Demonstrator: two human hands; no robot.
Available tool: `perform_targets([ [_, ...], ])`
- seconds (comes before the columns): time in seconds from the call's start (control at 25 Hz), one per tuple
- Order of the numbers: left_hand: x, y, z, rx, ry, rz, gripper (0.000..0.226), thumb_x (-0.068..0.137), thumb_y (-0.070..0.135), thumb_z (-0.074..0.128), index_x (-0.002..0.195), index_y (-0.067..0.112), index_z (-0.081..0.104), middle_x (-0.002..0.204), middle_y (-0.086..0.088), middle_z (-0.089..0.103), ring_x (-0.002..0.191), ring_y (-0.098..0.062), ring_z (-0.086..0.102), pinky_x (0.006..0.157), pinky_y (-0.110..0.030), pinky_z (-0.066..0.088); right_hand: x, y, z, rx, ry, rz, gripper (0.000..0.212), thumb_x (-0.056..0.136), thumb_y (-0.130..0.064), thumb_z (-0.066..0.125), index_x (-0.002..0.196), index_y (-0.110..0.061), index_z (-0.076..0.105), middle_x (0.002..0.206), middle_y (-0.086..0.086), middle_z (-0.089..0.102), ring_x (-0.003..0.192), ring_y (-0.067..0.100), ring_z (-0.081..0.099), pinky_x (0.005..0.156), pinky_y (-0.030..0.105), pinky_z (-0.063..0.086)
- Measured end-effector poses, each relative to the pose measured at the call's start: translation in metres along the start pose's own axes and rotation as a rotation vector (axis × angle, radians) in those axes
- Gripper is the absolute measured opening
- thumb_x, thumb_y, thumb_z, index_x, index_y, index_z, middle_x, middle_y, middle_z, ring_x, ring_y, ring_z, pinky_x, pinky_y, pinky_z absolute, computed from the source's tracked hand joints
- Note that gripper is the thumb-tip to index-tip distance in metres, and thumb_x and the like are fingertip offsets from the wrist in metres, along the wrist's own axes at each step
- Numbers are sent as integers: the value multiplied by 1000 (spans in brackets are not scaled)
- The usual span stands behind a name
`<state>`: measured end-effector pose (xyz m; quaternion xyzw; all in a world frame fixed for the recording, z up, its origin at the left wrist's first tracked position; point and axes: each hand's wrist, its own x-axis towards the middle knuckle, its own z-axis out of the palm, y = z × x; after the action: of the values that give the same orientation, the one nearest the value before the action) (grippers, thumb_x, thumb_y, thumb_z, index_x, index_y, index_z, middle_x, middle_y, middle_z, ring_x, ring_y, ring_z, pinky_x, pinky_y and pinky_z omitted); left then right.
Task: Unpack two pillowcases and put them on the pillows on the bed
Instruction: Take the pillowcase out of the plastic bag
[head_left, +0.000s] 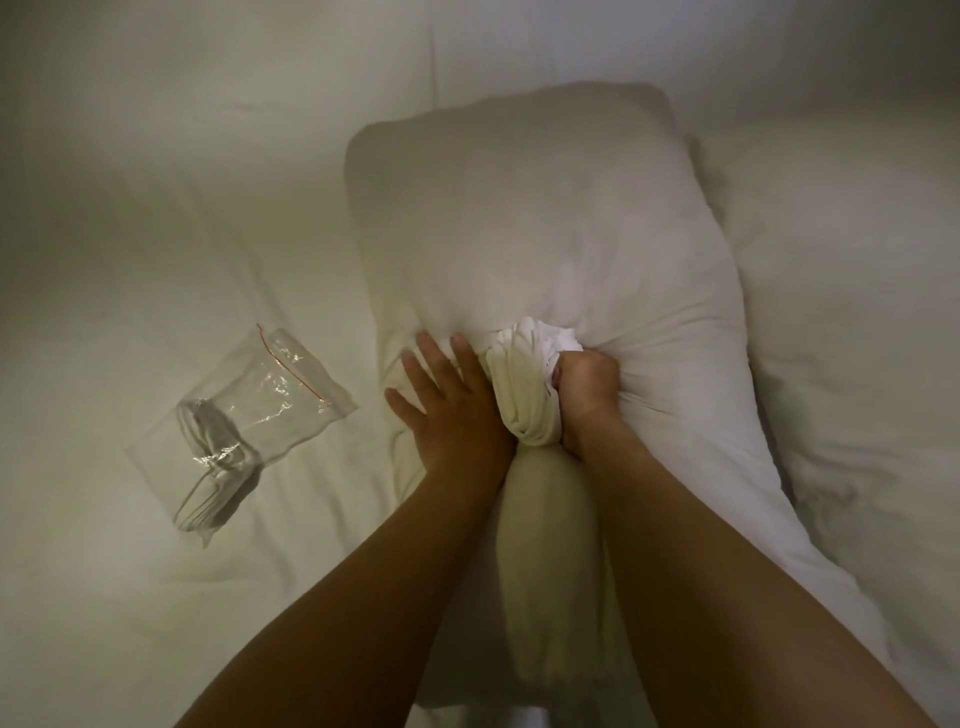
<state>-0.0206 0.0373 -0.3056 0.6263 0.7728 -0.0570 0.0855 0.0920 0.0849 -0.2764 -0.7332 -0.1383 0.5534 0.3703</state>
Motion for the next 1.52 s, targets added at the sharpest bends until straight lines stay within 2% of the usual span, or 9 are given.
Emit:
perform_targets([
  [0.16, 4, -2, 7, 50, 88, -36, 95, 89, 58, 52, 154, 6, 6, 158, -29, 13, 144, -47, 20, 105, -65, 32, -4, 4, -2, 43, -36, -79, 38, 96, -27, 55, 60, -17, 53, 52, -7, 53, 45, 10, 49, 44, 18, 37],
  [0.36, 1, -5, 3, 164, 42, -31, 83, 99, 47, 28, 147, 6, -25, 159, -26, -12, 148, -44, 1, 112, -62, 26, -15, 7, -9, -13, -87, -173, 37, 96, -20, 54, 59, -20, 51, 56, -9, 51, 50, 7, 44, 45, 17, 37],
  [0.48, 3, -8, 7, 244, 39, -14, 87, 98, 51, 33, 149, 9, -24, 160, -24, -10, 148, -42, 3, 112, -58, 27, -19, 3, -16, -83, -122, -166, 35, 89, -6, 54, 56, -17, 49, 46, -10, 47, 49, 10, 41, 41, 15, 32],
  [0.64, 2, -8, 0, 268, 83, -80, 89, 93, 58, 46, 152, 12, -3, 160, -22, 15, 145, -40, 24, 108, -57, 37, -29, 0, -27, -7, -268, -122, 5, 77, -10, 59, 79, -8, 63, 62, -3, 58, 55, 10, 52, 48, 16, 42],
  [0.72, -9, -10, -4, 263, 43, -40, 90, 94, 58, 46, 151, 12, -7, 161, -22, 8, 146, -41, 18, 112, -57, 32, -42, -4, -36, -75, -332, -119, 17, 82, -14, 61, 94, -4, 66, 81, 6, 67, 70, 16, 60, 58, 22, 48],
  [0.84, -28, -7, -13, 223, -95, -20, 92, 95, 60, 36, 151, 15, -21, 160, -20, -19, 148, -41, -8, 120, -56, 9, -66, -14, -52, -377, -303, -203, 24, 82, -18, 61, 105, -12, 61, 96, 0, 63, 84, 19, 57, 64, 24, 43],
  [0.96, -27, 0, -16, 280, -140, -49, 92, 97, 58, 32, 149, 11, -27, 157, -23, -26, 147, -43, -14, 119, -57, 7, -68, -13, -73, -522, -297, -273, 28, 73, -20, 65, 99, -21, 53, 98, -5, 62, 86, 18, 58, 68, 26, 41],
  [1.2, -12, -3, -7, 298, -123, -49, 83, 100, 47, 30, 149, 5, -22, 158, -29, -12, 147, -47, -1, 115, -61, 20, -42, -1, -85, -357, -420, -237, 27, 76, -13, 67, 95, -32, 64, 90, -14, 69, 79, -2, 64, 67, 15, 50],
  [1.52, -5, -8, 8, 231, -2, -50, 78, 104, 40, 35, 151, 3, -14, 158, -31, 1, 145, -49, 10, 110, -66, 25, -26, -1, -78, -285, -410, -178, 25, 80, -8, 65, 97, -24, 72, 89, -7, 74, 80, 7, 68, 66, 23, 54],
])
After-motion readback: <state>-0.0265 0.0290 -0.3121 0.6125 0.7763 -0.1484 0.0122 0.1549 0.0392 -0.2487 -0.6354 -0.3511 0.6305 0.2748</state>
